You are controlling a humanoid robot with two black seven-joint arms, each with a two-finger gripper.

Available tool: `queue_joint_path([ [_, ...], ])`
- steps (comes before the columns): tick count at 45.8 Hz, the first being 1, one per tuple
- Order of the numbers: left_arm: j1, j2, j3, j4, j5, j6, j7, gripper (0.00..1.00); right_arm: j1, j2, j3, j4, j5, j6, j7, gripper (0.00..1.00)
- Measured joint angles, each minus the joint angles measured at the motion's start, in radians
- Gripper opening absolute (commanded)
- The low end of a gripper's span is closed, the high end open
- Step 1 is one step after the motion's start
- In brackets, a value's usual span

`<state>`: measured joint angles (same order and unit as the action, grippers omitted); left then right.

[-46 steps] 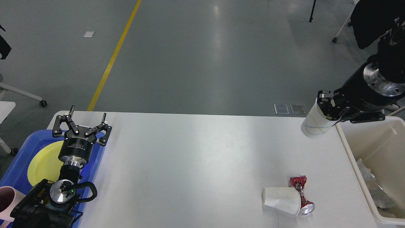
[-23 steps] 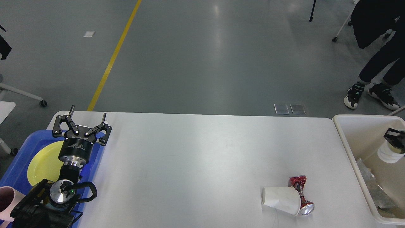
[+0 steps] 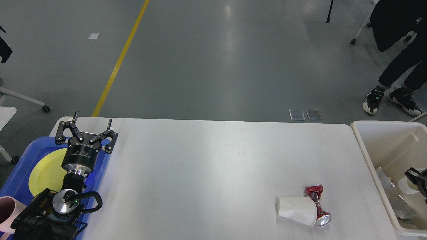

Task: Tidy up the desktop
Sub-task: 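Carry the small cup over the white bin and release, then raise the right gripper out of the bin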

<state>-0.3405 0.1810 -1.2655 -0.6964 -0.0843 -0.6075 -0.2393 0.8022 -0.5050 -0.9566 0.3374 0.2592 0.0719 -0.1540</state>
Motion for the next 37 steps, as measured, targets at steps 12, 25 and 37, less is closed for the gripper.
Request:
queue_joint_path([
  [12, 0.0, 0.0, 0.0, 0.0, 0.0, 0.0, 0.0, 0.96, -0.228, 0.117, 0.086, -0.283, 0.0, -0.012, 0.0, 0.0],
  [25, 0.0, 0.0, 0.0, 0.0, 0.0, 0.0, 0.0, 0.96, -0.267, 0.14, 0.085, -0.294, -0.001, -0.053, -0.002, 1.0],
  [37, 0.0, 0.0, 0.0, 0.0, 0.0, 0.0, 0.0, 0.96, -0.265, 0.151, 0.079, -0.289, -0.004, -0.162, -0.005, 1.0],
])
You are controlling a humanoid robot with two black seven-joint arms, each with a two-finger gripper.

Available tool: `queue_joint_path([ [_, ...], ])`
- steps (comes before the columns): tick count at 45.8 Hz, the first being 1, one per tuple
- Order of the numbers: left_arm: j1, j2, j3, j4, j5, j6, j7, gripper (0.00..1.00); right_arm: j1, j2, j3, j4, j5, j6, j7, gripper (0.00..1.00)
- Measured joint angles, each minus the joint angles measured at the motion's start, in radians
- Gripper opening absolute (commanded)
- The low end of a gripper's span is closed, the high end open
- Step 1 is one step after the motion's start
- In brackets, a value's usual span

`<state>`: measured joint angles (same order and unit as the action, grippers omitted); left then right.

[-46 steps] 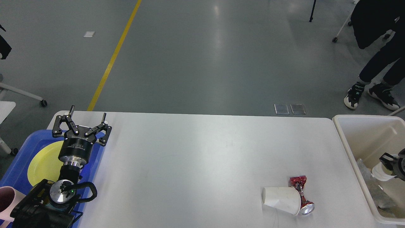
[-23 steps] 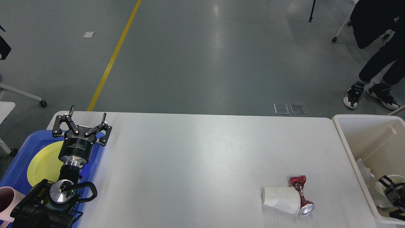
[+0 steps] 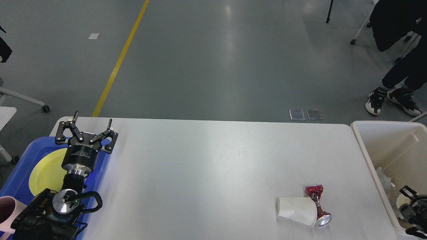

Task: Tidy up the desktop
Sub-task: 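Raise the right gripper out of the bin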

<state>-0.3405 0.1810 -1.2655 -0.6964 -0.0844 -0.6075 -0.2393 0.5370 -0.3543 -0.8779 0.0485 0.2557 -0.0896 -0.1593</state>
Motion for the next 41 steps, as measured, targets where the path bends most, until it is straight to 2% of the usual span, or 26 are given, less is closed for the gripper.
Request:
queue_joint_path([
  [32, 0.0, 0.0, 0.0, 0.0, 0.0, 0.0, 0.0, 0.96, 0.043, -0.006, -0.007, -0.009, -0.013, 0.005, -0.001, 1.0],
  [41, 0.001, 0.0, 0.0, 0.0, 0.0, 0.0, 0.0, 0.96, 0.096, -0.01, -0.014, 0.009, -0.014, 0.069, 0.0, 1.0],
])
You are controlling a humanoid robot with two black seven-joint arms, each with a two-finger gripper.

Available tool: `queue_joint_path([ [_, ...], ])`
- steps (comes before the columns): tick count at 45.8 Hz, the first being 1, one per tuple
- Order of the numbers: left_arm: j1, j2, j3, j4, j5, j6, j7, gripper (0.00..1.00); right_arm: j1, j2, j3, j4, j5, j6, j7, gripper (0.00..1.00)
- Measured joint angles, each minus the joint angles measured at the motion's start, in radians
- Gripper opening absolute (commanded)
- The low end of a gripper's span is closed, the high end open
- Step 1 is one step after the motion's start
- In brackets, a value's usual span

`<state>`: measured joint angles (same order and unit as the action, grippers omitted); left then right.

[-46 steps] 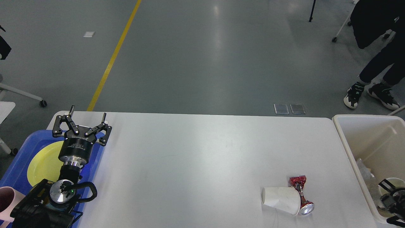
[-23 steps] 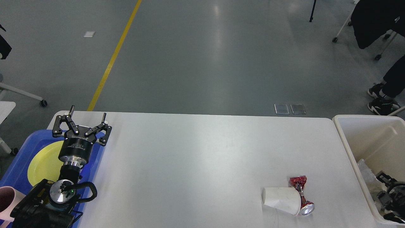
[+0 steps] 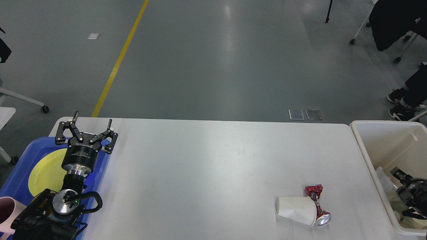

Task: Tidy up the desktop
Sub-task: 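Raise the right gripper out of the bin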

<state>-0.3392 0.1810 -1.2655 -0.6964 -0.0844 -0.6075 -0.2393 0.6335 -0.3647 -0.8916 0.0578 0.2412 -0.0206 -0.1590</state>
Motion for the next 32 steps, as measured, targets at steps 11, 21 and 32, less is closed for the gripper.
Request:
queue_joint_path([
  [11, -0.001, 0.0, 0.0, 0.0, 0.0, 0.0, 0.0, 0.96, 0.244, -0.109, -0.116, 0.183, -0.003, 0.246, -0.002, 1.0],
  [21, -0.002, 0.0, 0.0, 0.0, 0.0, 0.0, 0.0, 0.96, 0.662, -0.175, -0.317, 0.61, -0.117, 0.324, -0.006, 1.0],
  [32, 0.0, 0.0, 0.0, 0.0, 0.0, 0.0, 0.0, 0.96, 1.153, -0.065, -0.487, 0.947, -0.164, 0.569, -0.008, 1.0],
])
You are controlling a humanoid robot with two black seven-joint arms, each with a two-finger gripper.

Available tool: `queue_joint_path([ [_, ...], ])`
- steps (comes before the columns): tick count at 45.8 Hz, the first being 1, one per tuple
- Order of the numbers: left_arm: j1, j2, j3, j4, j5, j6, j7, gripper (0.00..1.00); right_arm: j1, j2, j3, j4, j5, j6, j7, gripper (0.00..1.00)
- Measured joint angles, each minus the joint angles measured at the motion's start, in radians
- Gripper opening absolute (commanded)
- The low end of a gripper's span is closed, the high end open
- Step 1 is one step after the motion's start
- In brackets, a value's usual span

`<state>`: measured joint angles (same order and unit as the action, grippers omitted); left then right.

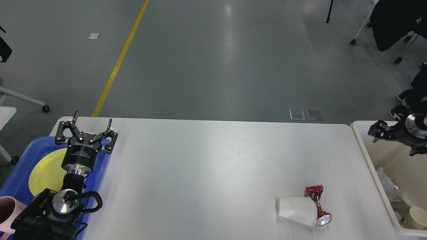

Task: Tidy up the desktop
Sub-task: 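Raise the right gripper out of the bin, then lower the right gripper toward the red crushed can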

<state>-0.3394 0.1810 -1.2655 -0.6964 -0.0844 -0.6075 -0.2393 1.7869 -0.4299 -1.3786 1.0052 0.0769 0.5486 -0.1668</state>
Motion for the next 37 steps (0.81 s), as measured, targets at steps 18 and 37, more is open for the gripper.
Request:
queue_joint_path([
  [18, 0.001, 0.0, 0.0, 0.0, 0.0, 0.0, 0.0, 0.96, 0.552, 0.094, 0.026, 0.464, 0.011, 0.253, 0.0, 1.0],
  [37, 0.0, 0.0, 0.0, 0.0, 0.0, 0.0, 0.0, 0.96, 0.712, 0.143, 0.099, 0.618, 0.053, 0.241, -0.001, 1.0],
])
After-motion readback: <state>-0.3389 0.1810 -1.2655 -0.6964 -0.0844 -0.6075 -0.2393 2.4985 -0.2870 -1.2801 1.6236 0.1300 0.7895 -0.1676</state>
